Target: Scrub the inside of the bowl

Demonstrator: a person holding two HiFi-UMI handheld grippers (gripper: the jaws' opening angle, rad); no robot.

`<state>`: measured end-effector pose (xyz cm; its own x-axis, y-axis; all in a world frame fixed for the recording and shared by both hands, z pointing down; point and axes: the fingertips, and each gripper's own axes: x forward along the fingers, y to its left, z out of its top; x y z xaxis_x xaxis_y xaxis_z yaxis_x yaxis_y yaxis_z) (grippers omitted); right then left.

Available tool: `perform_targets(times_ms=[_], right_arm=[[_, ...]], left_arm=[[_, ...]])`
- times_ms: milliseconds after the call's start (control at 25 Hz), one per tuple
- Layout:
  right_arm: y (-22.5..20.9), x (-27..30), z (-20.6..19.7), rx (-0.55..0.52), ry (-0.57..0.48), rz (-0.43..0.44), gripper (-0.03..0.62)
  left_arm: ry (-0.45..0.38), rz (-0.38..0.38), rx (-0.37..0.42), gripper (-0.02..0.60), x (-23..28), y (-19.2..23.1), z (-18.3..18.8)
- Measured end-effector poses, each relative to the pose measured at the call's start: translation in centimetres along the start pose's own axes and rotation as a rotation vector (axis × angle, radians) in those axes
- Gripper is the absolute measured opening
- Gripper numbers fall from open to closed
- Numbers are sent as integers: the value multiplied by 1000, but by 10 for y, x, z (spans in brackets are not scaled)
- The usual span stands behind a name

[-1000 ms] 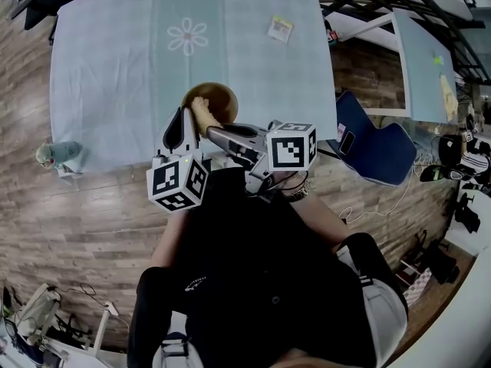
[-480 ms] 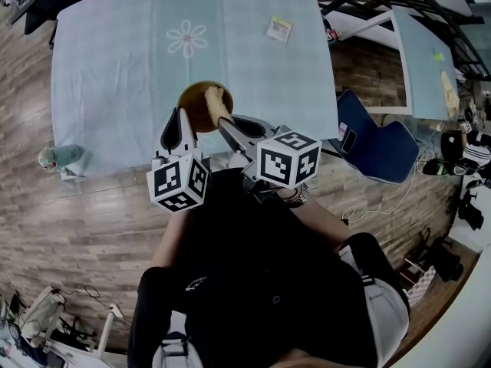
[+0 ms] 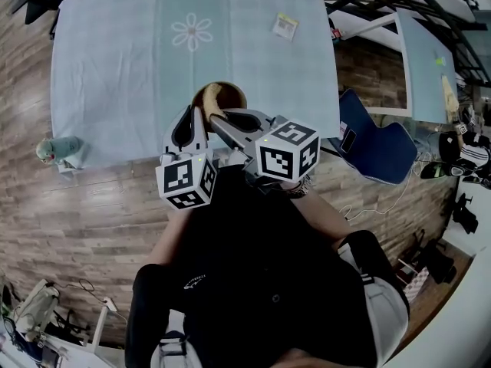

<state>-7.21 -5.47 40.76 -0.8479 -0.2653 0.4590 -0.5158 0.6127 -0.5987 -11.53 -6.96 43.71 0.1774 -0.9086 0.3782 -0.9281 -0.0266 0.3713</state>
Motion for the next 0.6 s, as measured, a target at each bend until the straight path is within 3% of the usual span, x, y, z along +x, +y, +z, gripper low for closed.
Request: perform_targets(times_ms=[400, 600], right_arm=[[13, 11, -1, -12, 11, 30, 43], [12, 13, 2, -17, 8, 7, 44]], left_arm=[[90, 38, 13, 25, 24, 36, -30], [210, 83, -67, 25, 48, 69, -75]])
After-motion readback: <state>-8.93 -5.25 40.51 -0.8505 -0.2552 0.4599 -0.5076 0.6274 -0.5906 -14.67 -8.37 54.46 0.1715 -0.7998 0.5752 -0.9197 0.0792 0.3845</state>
